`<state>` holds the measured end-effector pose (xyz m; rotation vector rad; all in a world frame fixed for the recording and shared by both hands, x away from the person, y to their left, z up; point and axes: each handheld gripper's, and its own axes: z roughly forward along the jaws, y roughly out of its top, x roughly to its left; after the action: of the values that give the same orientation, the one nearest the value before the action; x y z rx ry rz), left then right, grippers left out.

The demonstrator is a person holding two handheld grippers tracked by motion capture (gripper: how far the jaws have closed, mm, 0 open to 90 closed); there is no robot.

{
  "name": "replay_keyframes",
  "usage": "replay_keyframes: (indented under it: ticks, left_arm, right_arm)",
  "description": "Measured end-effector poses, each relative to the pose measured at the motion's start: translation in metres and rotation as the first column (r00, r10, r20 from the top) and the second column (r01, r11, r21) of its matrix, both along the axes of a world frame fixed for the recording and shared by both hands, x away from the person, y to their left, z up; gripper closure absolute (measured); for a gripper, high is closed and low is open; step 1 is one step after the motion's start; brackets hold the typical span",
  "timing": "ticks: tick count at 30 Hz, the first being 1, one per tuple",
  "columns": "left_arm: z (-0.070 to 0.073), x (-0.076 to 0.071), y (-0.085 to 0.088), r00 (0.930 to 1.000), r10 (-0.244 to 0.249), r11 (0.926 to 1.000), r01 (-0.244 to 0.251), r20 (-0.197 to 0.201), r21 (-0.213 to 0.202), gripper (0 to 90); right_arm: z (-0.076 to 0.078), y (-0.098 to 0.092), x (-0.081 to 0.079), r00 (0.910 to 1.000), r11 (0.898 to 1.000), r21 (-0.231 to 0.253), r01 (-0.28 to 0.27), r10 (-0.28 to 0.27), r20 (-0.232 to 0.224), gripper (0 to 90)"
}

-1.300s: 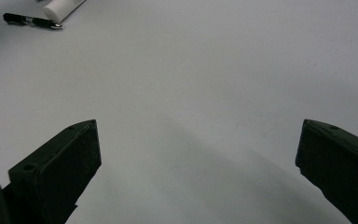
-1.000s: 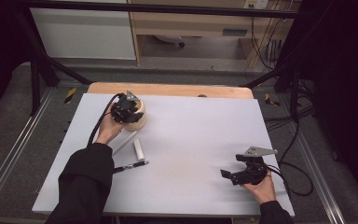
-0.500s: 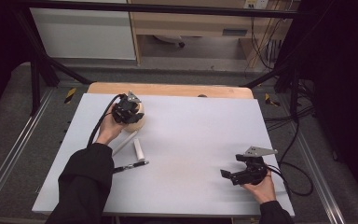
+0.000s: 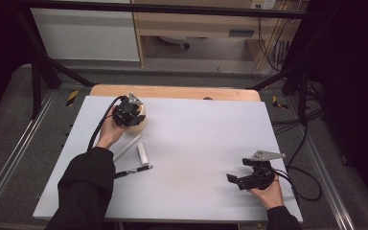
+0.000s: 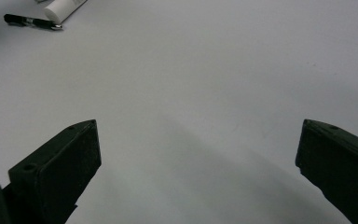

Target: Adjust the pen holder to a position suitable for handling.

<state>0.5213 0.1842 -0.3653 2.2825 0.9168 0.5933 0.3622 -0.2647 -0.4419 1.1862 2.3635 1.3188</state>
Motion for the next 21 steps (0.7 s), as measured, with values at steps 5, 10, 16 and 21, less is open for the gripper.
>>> replay_keyframes:
  ticks: [5,10,16,21]
  left_arm:
    - [0.004,-0.003,0.003,1.0000,0.004,0.9998,-0.004,0.006,-0.020,74.4]
    - [0.010,-0.007,0.005,1.0000,-0.002,0.9993,0.002,0.005,-0.037,74.5]
    - [0.017,-0.014,0.006,0.9998,-0.012,0.9986,0.013,0.014,-0.052,74.7]
    - [0.021,-0.019,0.002,0.9995,-0.024,0.9976,0.025,0.021,-0.065,74.8]
  right_arm:
    - [0.000,0.000,0.000,1.0000,1.000,0.000,0.000,0.000,-0.001,0.7]
    - [0.000,0.000,0.000,1.0000,1.000,0.000,-0.002,0.002,0.002,0.7]
    - [0.000,0.000,0.000,1.0000,1.000,-0.002,-0.001,0.001,0.004,0.7]
    - [0.000,0.000,0.000,1.0000,1.000,0.000,0.000,0.000,0.001,0.7]
